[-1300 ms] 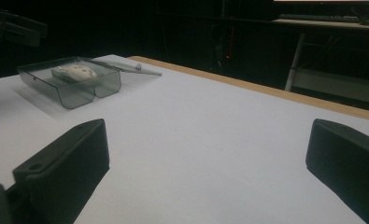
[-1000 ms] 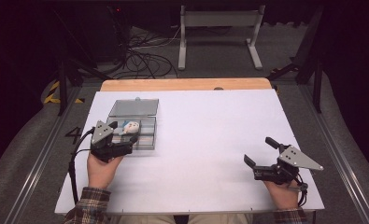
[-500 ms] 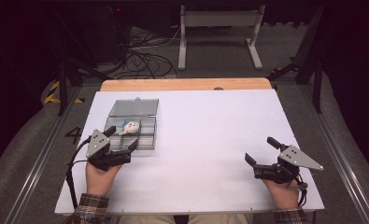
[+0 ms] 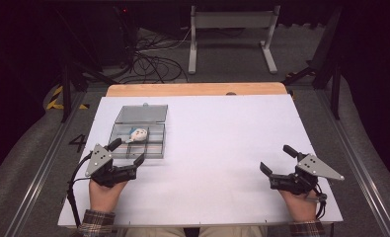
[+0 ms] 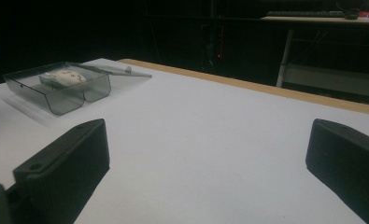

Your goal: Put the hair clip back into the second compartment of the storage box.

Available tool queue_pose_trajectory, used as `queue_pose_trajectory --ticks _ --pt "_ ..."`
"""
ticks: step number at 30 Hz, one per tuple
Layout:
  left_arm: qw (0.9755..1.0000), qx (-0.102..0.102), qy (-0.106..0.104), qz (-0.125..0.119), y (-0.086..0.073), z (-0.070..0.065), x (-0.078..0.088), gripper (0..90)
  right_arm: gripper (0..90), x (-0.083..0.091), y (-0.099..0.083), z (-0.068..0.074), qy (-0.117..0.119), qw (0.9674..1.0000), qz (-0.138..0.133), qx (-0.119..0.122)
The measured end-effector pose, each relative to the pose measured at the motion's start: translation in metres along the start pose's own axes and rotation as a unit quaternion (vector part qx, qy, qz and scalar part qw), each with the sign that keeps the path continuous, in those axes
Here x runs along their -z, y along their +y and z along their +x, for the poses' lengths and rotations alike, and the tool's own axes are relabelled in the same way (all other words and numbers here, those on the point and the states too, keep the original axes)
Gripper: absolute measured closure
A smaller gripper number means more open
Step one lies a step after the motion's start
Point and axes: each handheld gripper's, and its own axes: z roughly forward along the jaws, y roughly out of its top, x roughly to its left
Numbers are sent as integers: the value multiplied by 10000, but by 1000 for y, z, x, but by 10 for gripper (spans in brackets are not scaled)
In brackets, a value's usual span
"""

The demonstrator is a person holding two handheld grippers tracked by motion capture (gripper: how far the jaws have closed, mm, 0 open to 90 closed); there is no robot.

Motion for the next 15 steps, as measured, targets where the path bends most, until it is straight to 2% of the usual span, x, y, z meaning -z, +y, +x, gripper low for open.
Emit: queue_pose_trajectory --ticks 8,13,15 --pt "10000 -7 1 -33 -6 0 7 57 3 0 0 0 8 10000 17 41" --pt "9999 -166 39 -17 -9 -3 11 55 3 0 0 0 20 10000 -1 44" --pt "9999 -164 6 -35 -10 -2 12 54 3 0 0 0 29 10000 10 51"
